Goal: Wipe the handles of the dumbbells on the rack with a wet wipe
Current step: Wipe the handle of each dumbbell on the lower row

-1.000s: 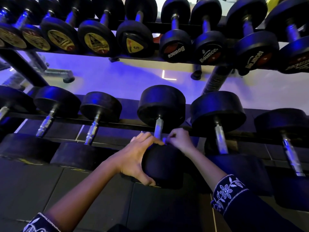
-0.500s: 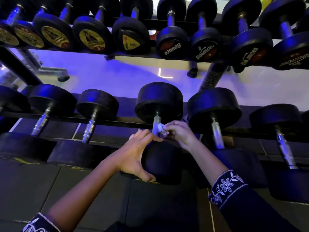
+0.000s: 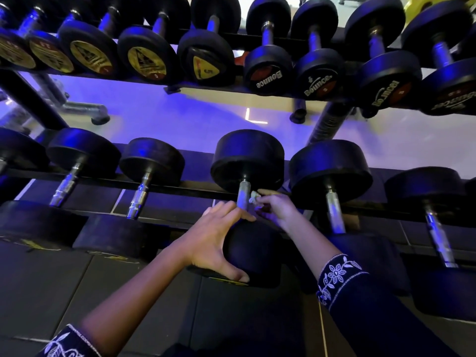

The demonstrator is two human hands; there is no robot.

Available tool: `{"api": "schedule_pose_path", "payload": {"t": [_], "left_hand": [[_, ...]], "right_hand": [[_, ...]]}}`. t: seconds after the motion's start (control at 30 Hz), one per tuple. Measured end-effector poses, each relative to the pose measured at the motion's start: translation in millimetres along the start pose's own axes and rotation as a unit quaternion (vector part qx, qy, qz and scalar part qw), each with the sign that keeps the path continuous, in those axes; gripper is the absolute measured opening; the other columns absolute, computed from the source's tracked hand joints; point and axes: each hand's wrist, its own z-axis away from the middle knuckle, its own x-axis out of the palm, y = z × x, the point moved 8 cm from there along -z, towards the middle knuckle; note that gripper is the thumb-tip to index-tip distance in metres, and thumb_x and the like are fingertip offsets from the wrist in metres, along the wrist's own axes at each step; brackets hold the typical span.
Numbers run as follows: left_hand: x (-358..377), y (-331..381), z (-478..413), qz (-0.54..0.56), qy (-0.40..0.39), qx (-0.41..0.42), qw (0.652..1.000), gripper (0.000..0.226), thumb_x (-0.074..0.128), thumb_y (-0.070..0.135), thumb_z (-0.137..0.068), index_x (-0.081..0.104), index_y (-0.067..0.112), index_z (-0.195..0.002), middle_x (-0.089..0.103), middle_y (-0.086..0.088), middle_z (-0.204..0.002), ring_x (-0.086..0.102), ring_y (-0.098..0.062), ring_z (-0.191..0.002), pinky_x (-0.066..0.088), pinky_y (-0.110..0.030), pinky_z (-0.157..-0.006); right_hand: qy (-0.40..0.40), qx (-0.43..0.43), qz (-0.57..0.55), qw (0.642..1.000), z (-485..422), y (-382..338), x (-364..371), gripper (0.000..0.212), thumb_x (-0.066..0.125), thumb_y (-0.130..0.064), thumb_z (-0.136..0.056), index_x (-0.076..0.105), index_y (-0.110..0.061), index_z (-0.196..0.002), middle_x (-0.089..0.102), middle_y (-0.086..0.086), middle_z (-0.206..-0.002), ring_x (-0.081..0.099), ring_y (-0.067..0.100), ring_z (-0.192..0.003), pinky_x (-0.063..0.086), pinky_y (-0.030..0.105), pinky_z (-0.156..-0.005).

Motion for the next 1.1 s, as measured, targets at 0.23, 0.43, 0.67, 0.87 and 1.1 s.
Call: {"api": "schedule_pose_path", "payload": {"t": [0.23,0.43,0.67,0.87,1.1], "left_hand": [[-1.7,-20.5,-5.4,0.104,0.132,-0.098,0.981,0.032,0.059,0.063,-0.082,0.071,0.038,-0.099,0.066,0.018,-0.092,0.060,0.001,-0.093,0.048,-0.030,-0.086],[-1.8,-20.2,-6.0,0.100,0.135,-0.090,0.982,0.035,0.060,0.062,-0.083,0.072,0.031,-0.093,0.068,0.013,-0.089,0.060,-0.001,-0.088,0.046,-0.025,-0.082],[-3.0,-19.0,-6.5,0.104,0.146,-0.079,0.981,0.026,0.063,0.059,-0.083,0.071,0.036,-0.094,0.067,0.013,-0.088,0.060,-0.001,-0.088,0.046,-0.025,-0.080],[-2.7,-19.4,-6.8,0.098,0.143,-0.074,0.982,0.031,0.061,0.062,-0.083,0.071,0.036,-0.096,0.069,0.014,-0.093,0.061,-0.002,-0.092,0.048,-0.029,-0.085],[-4.5,-16.7,-6.7,0.101,0.148,-0.075,0.981,0.032,0.060,0.063,-0.081,0.071,0.037,-0.096,0.066,0.021,-0.092,0.059,0.000,-0.093,0.046,-0.025,-0.083]], "right_hand": [[-0.063,0.106,0.079,0.989,-4.4,25.2,7.8,0.021,0.047,0.000,-0.087,0.060,-0.009,-0.074,0.061,0.006,-0.058,0.056,0.018,-0.057,0.048,0.026,-0.056],[-0.026,0.101,0.073,0.992,-14.5,11.6,7.4,0.026,0.039,0.004,-0.086,0.052,-0.010,-0.068,0.053,0.004,-0.053,0.049,0.016,-0.056,0.045,0.026,-0.055],[-0.044,0.120,0.119,0.985,-16.3,22.1,-1.2,0.030,0.034,0.006,-0.090,0.051,-0.007,-0.069,0.055,0.005,-0.047,0.051,0.015,-0.048,0.044,0.018,-0.045],[-0.072,0.125,0.108,0.984,-19.5,24.1,1.3,0.029,0.032,0.007,-0.093,0.053,-0.007,-0.078,0.061,0.006,-0.055,0.059,0.014,-0.049,0.050,0.023,-0.053],[-0.052,0.142,0.145,0.978,-23.6,22.3,6.0,0.027,0.033,0.004,-0.093,0.052,-0.010,-0.079,0.055,0.008,-0.070,0.052,0.016,-0.065,0.044,0.026,-0.059]]}}
